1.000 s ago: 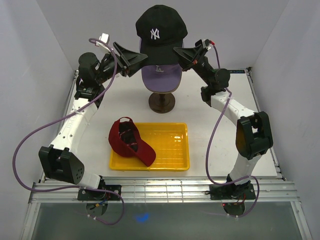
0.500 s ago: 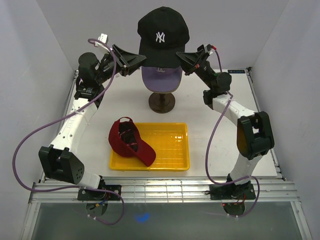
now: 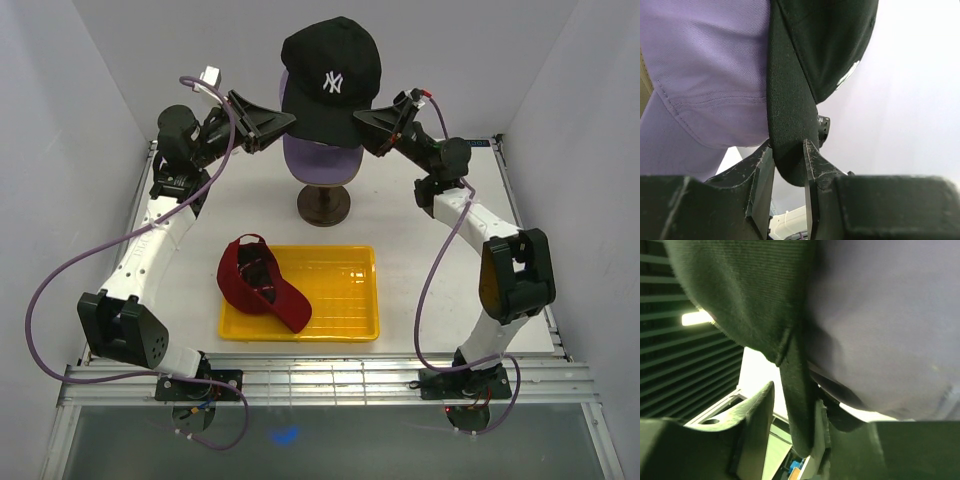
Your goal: Stack the hats
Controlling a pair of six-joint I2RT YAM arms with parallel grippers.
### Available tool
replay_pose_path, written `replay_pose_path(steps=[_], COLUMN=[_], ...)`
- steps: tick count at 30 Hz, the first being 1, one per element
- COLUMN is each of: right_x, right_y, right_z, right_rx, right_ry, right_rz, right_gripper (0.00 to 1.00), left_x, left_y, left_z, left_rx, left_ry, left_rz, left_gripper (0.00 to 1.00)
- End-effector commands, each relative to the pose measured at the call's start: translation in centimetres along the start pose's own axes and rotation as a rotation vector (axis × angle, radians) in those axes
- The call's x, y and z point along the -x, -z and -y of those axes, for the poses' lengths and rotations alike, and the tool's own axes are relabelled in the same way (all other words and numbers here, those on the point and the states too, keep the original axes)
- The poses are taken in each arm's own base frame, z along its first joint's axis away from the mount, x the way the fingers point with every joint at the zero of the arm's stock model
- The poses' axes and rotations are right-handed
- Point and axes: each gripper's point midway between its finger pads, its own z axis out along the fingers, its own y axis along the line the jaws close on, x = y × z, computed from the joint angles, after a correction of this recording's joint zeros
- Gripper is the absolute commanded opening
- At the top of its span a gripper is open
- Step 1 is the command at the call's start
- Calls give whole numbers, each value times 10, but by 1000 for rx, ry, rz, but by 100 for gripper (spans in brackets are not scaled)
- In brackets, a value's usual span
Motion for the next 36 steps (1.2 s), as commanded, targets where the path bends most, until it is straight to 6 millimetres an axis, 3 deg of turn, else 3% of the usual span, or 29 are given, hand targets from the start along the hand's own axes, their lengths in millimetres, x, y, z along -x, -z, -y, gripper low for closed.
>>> replay_pose_path(steps=[1,14,18,19,23,36], right_x=[-22,-15,-15,-15,-12,2], right_y=[-3,-1,0,-1,-5,-22], right_z=[-44,-46,-40,-39,-38,-46], right_rx=[11,-195,-242,-249,-269,-309], right_ry=[36,165,186,203,224,295], right_rz=[-73,-93,-114,-121,-138,-162], right_gripper=[42,47,38,35,21,15], left_x=[-2,-2,-3,-3,-4,0], left_y=[5,5,5,6,5,3], left_z=[13,3,4,5,6,15], left_rx=[-27,-4,-7,-9,-15,-34], left_ry=[-45,-23,-26,-31,-41,-63], left_rz=[1,22,14,14,-2,-18], left_gripper=[20,14,9,1,0,0])
